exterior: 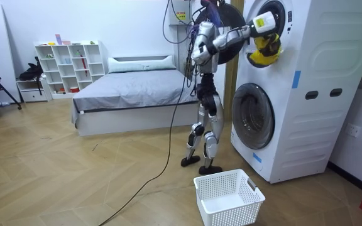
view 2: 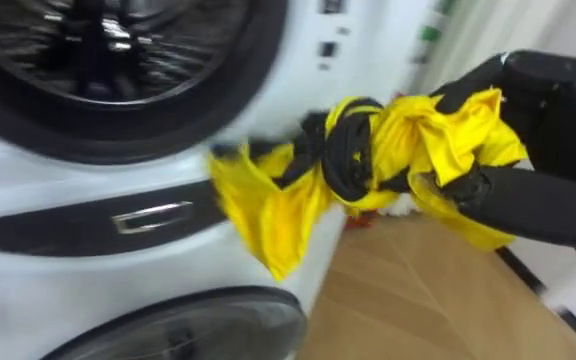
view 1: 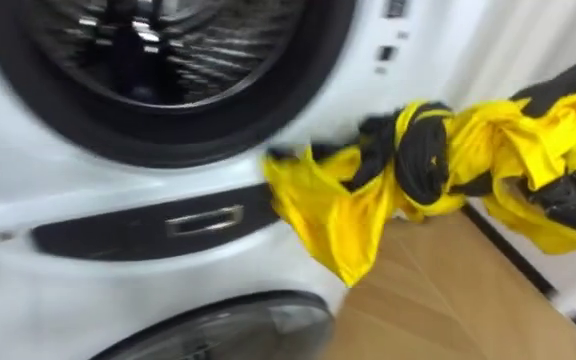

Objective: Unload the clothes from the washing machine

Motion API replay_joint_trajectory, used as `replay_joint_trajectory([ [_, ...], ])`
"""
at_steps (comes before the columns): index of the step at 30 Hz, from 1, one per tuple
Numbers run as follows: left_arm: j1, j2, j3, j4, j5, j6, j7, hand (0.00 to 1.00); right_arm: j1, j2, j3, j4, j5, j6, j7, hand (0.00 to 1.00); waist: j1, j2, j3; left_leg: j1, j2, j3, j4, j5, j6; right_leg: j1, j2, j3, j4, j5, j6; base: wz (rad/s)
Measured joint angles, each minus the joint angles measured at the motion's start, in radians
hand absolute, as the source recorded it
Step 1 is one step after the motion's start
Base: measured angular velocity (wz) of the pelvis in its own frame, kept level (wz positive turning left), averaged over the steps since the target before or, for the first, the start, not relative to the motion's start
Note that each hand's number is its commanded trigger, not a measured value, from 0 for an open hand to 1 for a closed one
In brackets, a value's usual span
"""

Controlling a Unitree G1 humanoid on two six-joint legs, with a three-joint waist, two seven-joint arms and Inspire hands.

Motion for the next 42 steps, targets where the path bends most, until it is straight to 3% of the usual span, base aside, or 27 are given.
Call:
replay_joint_trajectory([
  [2, -0.037, 0.007, -0.021, 0.033, -0.007, 0.000, -0.012, 0.00, 0.015, 0.008, 0.002, 0.026, -0.018, 0.014, 0.004, 1.00, -0.001, 0.007, 0.0007, 0.006, 0.001, 0.042, 0.000, 0.000, -0.001, -0.009, 0.016, 0.050, 0.001, 0.019, 0.000, -0.78],
  [4, -0.061, 0.009, -0.045, 0.044, -0.018, 0.006, -0.020, 0.00, 0.029, 0.010, 0.007, 0.054, -0.029, 0.020, 0.003, 1.00, -0.005, 0.011, -0.0007, 0.005, -0.001, 0.054, 0.002, 0.000, -0.001, -0.017, 0.024, 0.078, 0.000, 0.026, 0.002, -0.56],
  [9, -0.113, 0.012, -0.124, 0.046, -0.035, 0.030, -0.040, 0.00, 0.036, 0.033, 0.100, 0.193, -0.080, 0.041, 0.003, 1.00, -0.010, 0.017, 0.0010, -0.007, -0.008, 0.110, 0.009, -0.002, -0.002, -0.053, 0.044, 0.143, 0.016, 0.038, 0.008, -0.42],
  [11, -0.119, 0.009, -0.166, 0.054, -0.082, 0.028, -0.041, 0.00, 0.050, 0.054, 0.137, 0.278, -0.109, 0.050, -0.008, 1.00, -0.011, 0.031, 0.0023, -0.020, -0.008, 0.126, 0.020, -0.002, -0.002, -0.059, 0.047, 0.161, 0.016, 0.041, 0.009, -0.24],
  [14, -0.139, 0.008, -0.208, 0.073, -0.109, 0.029, -0.040, 0.00, 0.064, 0.099, 0.173, 0.424, -0.188, 0.053, -0.049, 1.00, -0.019, 0.056, -0.0061, -0.037, -0.009, 0.118, 0.026, -0.002, -0.002, -0.075, 0.049, 0.175, 0.015, 0.044, 0.010, -0.13],
  [15, -0.139, 0.007, -0.222, 0.073, -0.109, 0.029, -0.039, 0.00, 0.064, 0.100, 0.182, 0.448, -0.201, 0.057, -0.059, 1.00, -0.020, 0.062, -0.0048, -0.039, -0.010, 0.115, 0.027, -0.002, -0.002, -0.077, 0.050, 0.179, 0.016, 0.044, 0.011, -0.14],
  [16, -0.136, 0.001, -0.238, 0.073, -0.110, 0.029, -0.040, 0.00, 0.064, 0.102, 0.194, 0.493, -0.217, 0.059, -0.074, 1.00, -0.021, 0.087, 0.0003, -0.048, -0.013, 0.099, 0.029, -0.003, 0.001, -0.087, 0.050, 0.183, 0.017, 0.046, 0.013, -0.15],
  [17, -0.134, -0.003, -0.250, 0.073, -0.116, 0.028, -0.040, 0.00, 0.063, 0.109, 0.199, 0.554, -0.229, 0.050, -0.088, 1.00, -0.029, 0.111, -0.0045, -0.066, -0.015, 0.082, 0.030, -0.005, 0.004, -0.104, 0.050, 0.186, 0.019, 0.047, 0.015, -0.13],
  [19, -0.138, -0.002, -0.252, 0.072, -0.130, 0.028, -0.040, 0.00, 0.055, 0.133, 0.202, 0.649, -0.250, 0.050, -0.120, 1.00, -0.030, 0.134, -0.0013, -0.078, -0.020, 0.068, 0.029, -0.005, 0.006, -0.120, 0.051, 0.193, 0.027, 0.046, 0.017, -0.10],
  [21, -0.132, -0.001, -0.270, 0.072, -0.170, 0.027, -0.040, 0.00, 0.044, 0.138, 0.221, 0.732, -0.252, 0.049, -0.146, 1.00, -0.031, 0.159, -0.0047, -0.094, -0.025, 0.061, 0.029, -0.005, 0.007, -0.138, 0.051, 0.199, 0.036, 0.044, 0.020, -0.07],
  [22, -0.138, -0.001, -0.272, 0.073, -0.185, 0.024, -0.041, 0.00, 0.037, 0.140, 0.229, 0.785, -0.252, 0.048, -0.164, 1.00, -0.034, 0.170, -0.0023, -0.103, -0.026, 0.036, 0.029, -0.007, 0.012, -0.145, 0.050, 0.200, 0.040, 0.044, 0.021, 0.00],
  [25, -0.147, -0.001, -0.291, 0.070, -0.185, 0.005, -0.039, 0.00, 0.008, 0.161, 0.251, 0.920, -0.256, 0.025, -0.217, 1.00, -0.037, 0.183, -0.0011, -0.130, -0.033, -0.008, 0.030, -0.012, 0.021, -0.179, 0.051, 0.200, 0.060, 0.041, 0.026, 0.04],
  [31, -0.157, -0.005, -0.308, 0.070, -0.264, -0.006, -0.038, 0.00, -0.081, 0.177, 0.260, 1.091, -0.257, -0.019, -0.294, 1.00, -0.040, 0.211, 0.0082, -0.202, -0.049, -0.020, 0.030, -0.023, 0.038, -0.261, 0.047, 0.209, 0.077, 0.059, 0.049, -0.01],
  [36, -0.168, -0.008, -0.308, 0.070, -0.267, -0.026, -0.027, 0.00, -0.137, 0.177, 0.261, 1.195, -0.227, -0.061, -0.333, 1.00, -0.039, 0.235, 0.0019, -0.253, -0.062, -0.037, 0.036, -0.023, 0.052, -0.312, 0.032, 0.209, 0.090, 0.069, 0.066, 0.03],
  [42, -0.190, -0.011, -0.310, 0.062, -0.266, -0.053, 0.001, 0.00, -0.188, 0.177, 0.271, 1.278, -0.195, -0.099, -0.380, 0.97, -0.040, 0.256, 0.0024, -0.297, -0.077, -0.045, 0.035, -0.015, 0.067, -0.358, 0.011, 0.194, 0.106, 0.076, 0.071, 0.07],
])
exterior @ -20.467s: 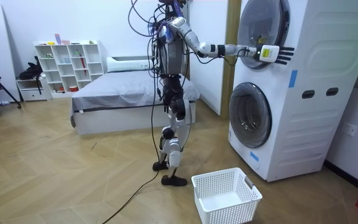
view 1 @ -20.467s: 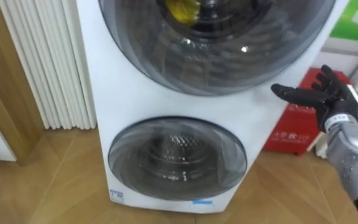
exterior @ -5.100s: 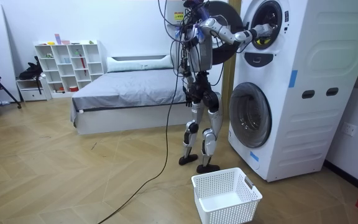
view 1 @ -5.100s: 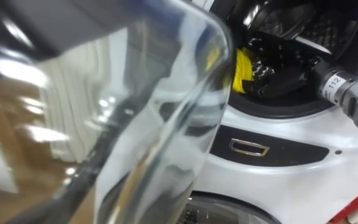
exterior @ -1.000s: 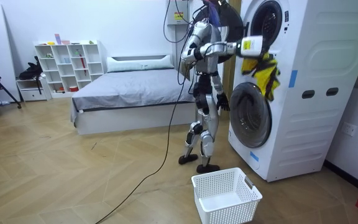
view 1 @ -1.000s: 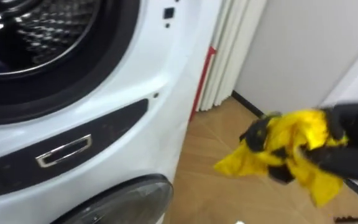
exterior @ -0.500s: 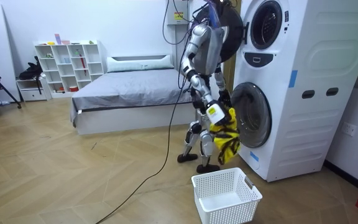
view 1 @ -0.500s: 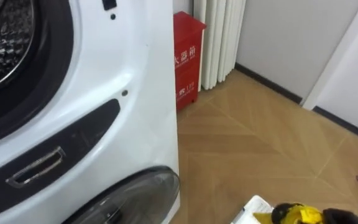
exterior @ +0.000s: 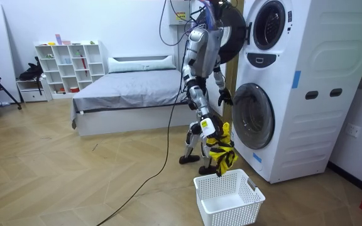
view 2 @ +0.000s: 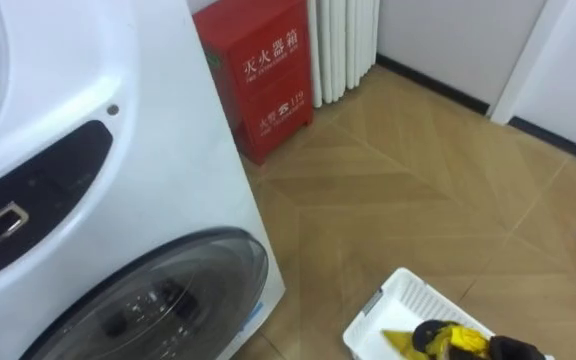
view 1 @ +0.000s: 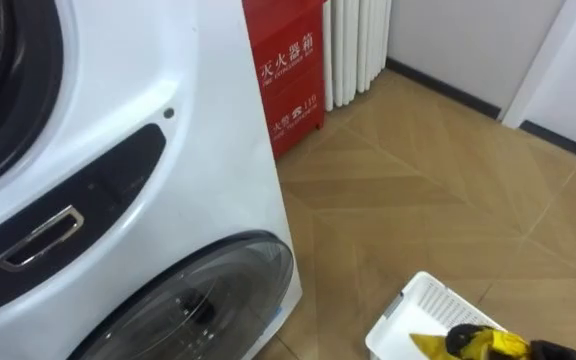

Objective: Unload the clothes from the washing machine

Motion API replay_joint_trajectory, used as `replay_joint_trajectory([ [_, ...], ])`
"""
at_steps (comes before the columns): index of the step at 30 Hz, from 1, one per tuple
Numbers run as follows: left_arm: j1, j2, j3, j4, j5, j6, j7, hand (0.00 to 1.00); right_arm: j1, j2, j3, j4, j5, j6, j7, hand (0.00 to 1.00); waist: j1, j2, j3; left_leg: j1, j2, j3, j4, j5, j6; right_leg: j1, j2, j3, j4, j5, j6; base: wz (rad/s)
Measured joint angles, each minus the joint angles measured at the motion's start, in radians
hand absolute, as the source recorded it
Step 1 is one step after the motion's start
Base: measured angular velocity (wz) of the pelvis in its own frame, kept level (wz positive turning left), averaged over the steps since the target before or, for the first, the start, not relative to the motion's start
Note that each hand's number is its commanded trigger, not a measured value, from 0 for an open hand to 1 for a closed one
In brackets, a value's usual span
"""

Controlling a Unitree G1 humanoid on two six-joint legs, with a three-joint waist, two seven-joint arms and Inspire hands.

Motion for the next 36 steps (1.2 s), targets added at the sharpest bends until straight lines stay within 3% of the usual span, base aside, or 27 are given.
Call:
replay_joint_trajectory([
  [1, 0.000, -0.002, -0.001, -0.002, 0.000, -0.001, 0.005, 0.00, -0.013, 0.000, 0.007, 0.015, 0.002, -0.003, -0.003, 0.91, 0.000, 0.002, -0.0007, -0.010, -0.002, 0.001, 0.000, 0.002, 0.002, -0.012, -0.003, -0.001, 0.001, 0.004, -0.003, 0.00],
  [2, 0.000, -0.003, -0.006, -0.002, 0.000, -0.001, 0.006, 0.00, -0.015, 0.000, 0.016, 0.018, 0.004, -0.004, -0.010, 0.64, 0.000, 0.003, -0.0006, -0.017, -0.002, 0.001, 0.001, 0.003, 0.001, -0.019, -0.004, -0.001, 0.002, 0.007, -0.007, 0.00],
  [3, 0.000, -0.003, -0.011, -0.002, 0.000, -0.001, 0.006, 0.00, -0.015, 0.000, 0.020, 0.018, 0.004, -0.005, -0.011, 0.01, 0.001, 0.003, -0.0007, -0.021, -0.002, 0.000, 0.001, 0.004, 0.000, -0.022, -0.004, -0.004, 0.002, 0.007, -0.008, 0.00],
  [7, -0.010, -0.005, -0.044, -0.004, -0.001, -0.002, 0.008, 0.00, -0.027, -0.001, 0.039, 0.049, 0.011, -0.035, -0.023, 0.00, 0.002, 0.012, 0.0006, -0.037, -0.002, -0.017, 0.003, 0.005, -0.001, -0.036, -0.010, -0.020, 0.005, 0.004, -0.013, 0.11],
  [13, -0.022, -0.012, -0.048, 0.005, -0.031, -0.003, 0.026, 0.00, -0.040, 0.000, 0.051, 0.114, 0.013, -0.040, -0.038, 0.00, 0.013, 0.023, 0.0033, -0.041, -0.008, -0.022, 0.000, 0.009, -0.001, -0.051, -0.013, -0.037, 0.028, -0.017, -0.019, 0.06],
  [15, -0.022, -0.019, -0.049, 0.012, -0.039, -0.004, 0.032, 0.00, -0.049, 0.000, 0.055, 0.121, 0.023, -0.048, -0.039, 0.00, 0.014, 0.023, 0.0039, -0.041, -0.012, -0.022, 0.001, 0.011, -0.002, -0.058, -0.014, -0.037, 0.041, -0.024, -0.020, 0.00],
  [20, -0.026, -0.037, -0.059, 0.040, -0.039, -0.006, 0.034, 0.00, -0.056, 0.000, 0.058, 0.132, 0.038, -0.059, -0.040, 0.00, 0.012, 0.003, 0.0147, -0.049, -0.017, -0.036, 0.005, 0.018, -0.002, -0.068, -0.017, -0.033, 0.058, -0.050, -0.011, 0.11],
  [36, -0.035, -0.039, -0.061, 0.071, -0.071, -0.007, 0.032, 0.00, -0.048, 0.001, 0.068, 0.135, 0.073, -0.060, -0.040, 0.00, 0.010, -0.009, 0.0106, -0.078, -0.015, -0.048, 0.036, 0.021, 0.003, -0.075, -0.048, -0.078, 0.053, -0.050, -0.011, 0.10],
])
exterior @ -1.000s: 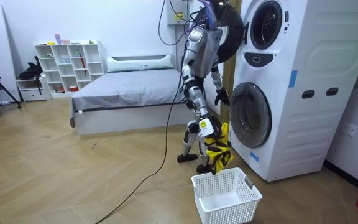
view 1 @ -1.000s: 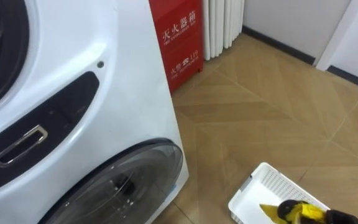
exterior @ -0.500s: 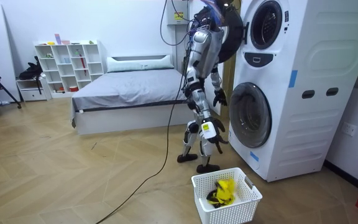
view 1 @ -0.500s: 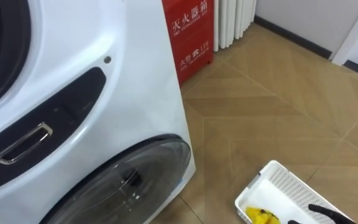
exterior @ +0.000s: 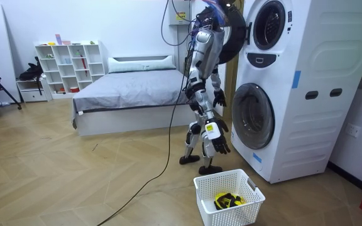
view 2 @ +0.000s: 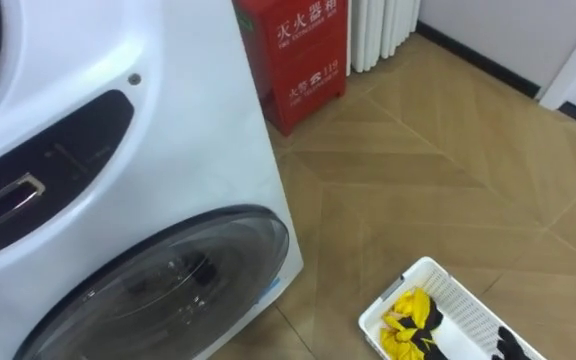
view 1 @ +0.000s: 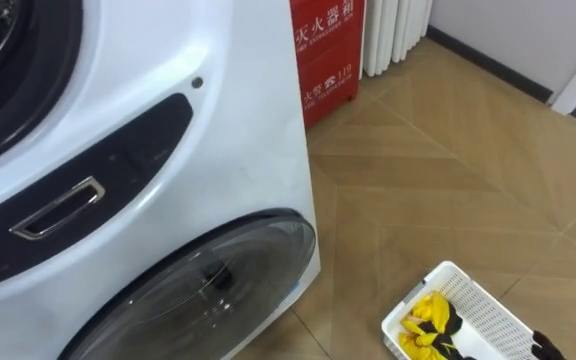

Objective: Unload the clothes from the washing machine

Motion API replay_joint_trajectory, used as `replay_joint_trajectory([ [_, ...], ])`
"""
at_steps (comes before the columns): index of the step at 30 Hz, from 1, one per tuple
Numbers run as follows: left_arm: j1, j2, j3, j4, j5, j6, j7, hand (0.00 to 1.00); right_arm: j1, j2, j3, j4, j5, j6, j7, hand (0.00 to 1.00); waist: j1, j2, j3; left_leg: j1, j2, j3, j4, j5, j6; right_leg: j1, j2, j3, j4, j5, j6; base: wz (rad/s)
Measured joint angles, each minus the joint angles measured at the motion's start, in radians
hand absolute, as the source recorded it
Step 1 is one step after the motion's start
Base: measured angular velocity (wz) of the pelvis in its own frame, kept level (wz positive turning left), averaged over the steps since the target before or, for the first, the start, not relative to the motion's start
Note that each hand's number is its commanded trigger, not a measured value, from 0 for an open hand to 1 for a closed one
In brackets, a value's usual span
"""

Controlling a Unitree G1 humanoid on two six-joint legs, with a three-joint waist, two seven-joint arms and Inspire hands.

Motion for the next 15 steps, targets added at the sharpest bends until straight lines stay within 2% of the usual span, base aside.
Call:
replay_joint_trajectory([
  [10, 0.002, 0.000, 0.000, 0.000, -0.007, 0.000, -0.004, 0.00, 0.010, 0.000, 0.000, 0.019, 0.006, 0.000, 0.001, 0.00, 0.004, 0.002, -0.0022, 0.009, 0.000, -0.027, 0.000, 0.002, 0.003, 0.020, -0.010, -0.022, -0.001, -0.001, -0.001, 0.07],
  [15, 0.026, 0.001, 0.004, -0.005, 0.015, -0.003, -0.026, 0.00, 0.031, 0.010, 0.000, 0.020, -0.044, 0.000, 0.012, 0.00, 0.009, -0.001, -0.0037, 0.038, 0.001, -0.054, -0.006, 0.005, 0.005, 0.055, -0.030, -0.070, -0.001, -0.010, -0.005, 0.20],
])
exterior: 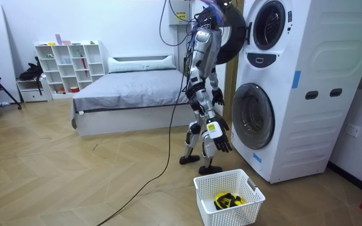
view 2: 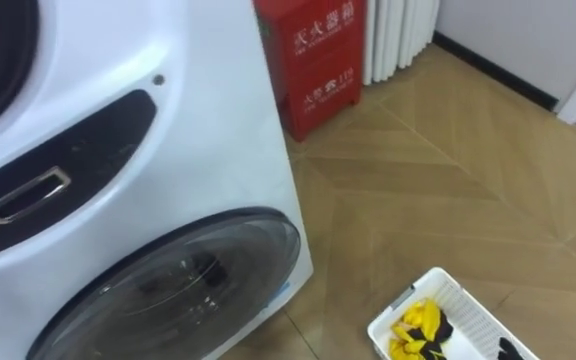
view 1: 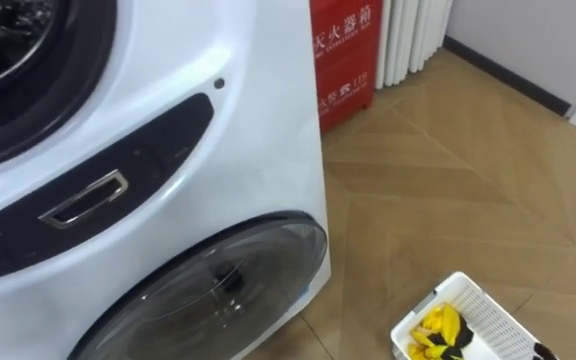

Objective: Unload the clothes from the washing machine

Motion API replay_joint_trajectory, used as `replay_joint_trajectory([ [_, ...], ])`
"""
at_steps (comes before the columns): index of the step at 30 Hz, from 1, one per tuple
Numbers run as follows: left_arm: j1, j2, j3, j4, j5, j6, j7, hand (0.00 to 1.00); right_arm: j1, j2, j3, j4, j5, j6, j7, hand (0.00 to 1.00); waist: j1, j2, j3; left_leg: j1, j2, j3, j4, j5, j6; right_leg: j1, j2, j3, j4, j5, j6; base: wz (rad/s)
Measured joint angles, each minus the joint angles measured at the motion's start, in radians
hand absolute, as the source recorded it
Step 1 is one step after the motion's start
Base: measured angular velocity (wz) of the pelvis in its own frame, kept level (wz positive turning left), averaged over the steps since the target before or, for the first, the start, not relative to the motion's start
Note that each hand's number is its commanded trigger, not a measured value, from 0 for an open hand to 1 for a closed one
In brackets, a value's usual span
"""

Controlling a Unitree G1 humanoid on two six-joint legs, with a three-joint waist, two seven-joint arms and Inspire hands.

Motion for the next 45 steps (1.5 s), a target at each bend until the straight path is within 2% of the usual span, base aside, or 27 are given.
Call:
replay_joint_trajectory([
  [4, 0.064, 0.001, 0.000, -0.041, 0.000, -0.002, -0.013, 0.00, 0.060, 0.015, 0.009, 0.026, -0.027, -0.002, 0.028, 0.00, 0.017, -0.018, -0.0045, 0.062, 0.007, -0.046, -0.018, 0.003, -0.005, 0.076, -0.010, -0.047, -0.020, -0.016, -0.005, 0.33],
  [5, 0.080, 0.001, 0.000, -0.048, -0.001, -0.002, -0.020, 0.00, 0.083, 0.019, 0.022, 0.042, -0.029, -0.001, 0.031, 0.00, 0.028, -0.028, -0.0095, 0.077, 0.013, -0.063, -0.033, 0.006, -0.009, 0.096, -0.015, -0.068, -0.027, -0.014, -0.005, 0.45],
  [6, 0.088, 0.002, 0.000, -0.049, -0.001, -0.002, -0.021, 0.00, 0.088, 0.020, 0.034, 0.056, -0.029, -0.001, 0.031, 0.00, 0.029, -0.031, -0.0107, 0.083, 0.014, -0.076, -0.036, 0.007, -0.011, 0.109, -0.018, -0.083, -0.034, -0.014, -0.005, 0.57],
  [8, 0.103, 0.001, 0.000, -0.058, 0.000, 0.004, -0.022, 0.00, 0.090, 0.035, 0.054, 0.139, -0.019, 0.003, 0.032, 0.00, 0.033, -0.043, -0.0091, 0.115, 0.016, -0.128, -0.044, 0.010, -0.015, 0.168, -0.026, -0.134, -0.067, -0.015, -0.011, 0.61],
  [10, 0.106, 0.000, 0.000, -0.072, 0.010, 0.007, -0.022, 0.00, 0.104, 0.038, 0.082, 0.191, -0.001, 0.006, 0.043, 0.00, 0.056, -0.054, -0.0072, 0.144, 0.022, -0.164, -0.056, 0.014, -0.019, 0.214, -0.028, -0.162, -0.092, -0.017, -0.015, 0.50],
  [13, 0.121, -0.003, 0.012, -0.075, 0.022, 0.011, -0.021, 0.00, 0.103, 0.061, 0.084, 0.255, 0.024, 0.022, 0.053, 0.00, 0.088, -0.077, -0.0062, 0.174, 0.027, -0.197, -0.074, 0.020, -0.023, 0.257, -0.032, -0.196, -0.109, -0.026, -0.026, 0.38],
  [15, 0.127, -0.007, 0.053, -0.075, 0.050, 0.015, -0.017, 0.00, 0.108, 0.084, 0.081, 0.282, 0.024, 0.025, 0.065, 0.00, 0.101, -0.097, -0.0048, 0.187, 0.031, -0.214, -0.079, 0.020, -0.024, 0.274, -0.032, -0.211, -0.113, -0.032, -0.030, 0.30],
  [17, 0.131, -0.009, 0.071, -0.077, 0.080, 0.027, -0.003, 0.00, 0.110, 0.111, 0.088, 0.310, 0.038, 0.035, 0.081, 0.00, 0.115, -0.114, -0.0079, 0.202, 0.033, -0.231, -0.084, 0.023, -0.028, 0.298, -0.032, -0.228, -0.128, -0.037, -0.031, 0.29],
  [19, 0.130, -0.014, 0.083, -0.077, 0.080, 0.039, 0.000, 0.00, 0.112, 0.121, 0.108, 0.330, 0.072, 0.045, 0.093, 0.00, 0.130, -0.133, -0.0018, 0.213, 0.034, -0.231, -0.083, 0.024, -0.028, 0.314, -0.036, -0.240, -0.130, -0.044, -0.030, 0.25],
  [22, 0.129, -0.026, 0.090, -0.077, 0.080, 0.050, 0.000, 0.00, 0.130, 0.122, 0.116, 0.344, 0.108, 0.062, 0.110, 0.00, 0.133, -0.145, -0.0025, 0.224, 0.036, -0.231, -0.083, 0.024, -0.028, 0.349, -0.043, -0.267, -0.156, -0.049, -0.023, 0.29],
  [25, 0.132, -0.026, 0.128, -0.076, 0.084, 0.056, 0.005, 0.00, 0.129, 0.129, 0.116, 0.367, 0.112, 0.073, 0.121, 0.00, 0.140, -0.156, -0.0022, 0.246, 0.036, -0.232, -0.084, 0.024, -0.028, 0.379, -0.046, -0.278, -0.169, -0.053, -0.020, 0.13],
  [31, 0.130, -0.026, 0.151, -0.075, 0.087, 0.068, 0.006, 0.00, 0.136, 0.131, 0.116, 0.372, 0.115, 0.091, 0.129, 0.00, 0.159, -0.165, -0.0028, 0.281, 0.036, -0.244, -0.090, 0.024, -0.028, 0.423, -0.048, -0.289, -0.179, -0.063, -0.015, 0.07],
  [37, 0.132, -0.028, 0.167, -0.075, 0.108, 0.072, 0.007, 0.00, 0.146, 0.140, 0.117, 0.371, 0.122, 0.090, 0.114, 0.00, 0.174, -0.170, -0.0032, 0.285, 0.036, -0.258, -0.089, 0.024, -0.028, 0.432, -0.049, -0.295, -0.180, -0.066, -0.014, 0.06],
  [45, 0.158, -0.029, 0.198, -0.074, 0.108, 0.071, 0.033, 0.00, 0.146, 0.147, 0.117, 0.371, 0.110, 0.090, 0.103, 0.00, 0.184, -0.175, 0.0005, 0.293, 0.037, -0.258, -0.089, 0.024, -0.028, 0.445, -0.052, -0.312, -0.182, -0.067, -0.015, 0.05],
])
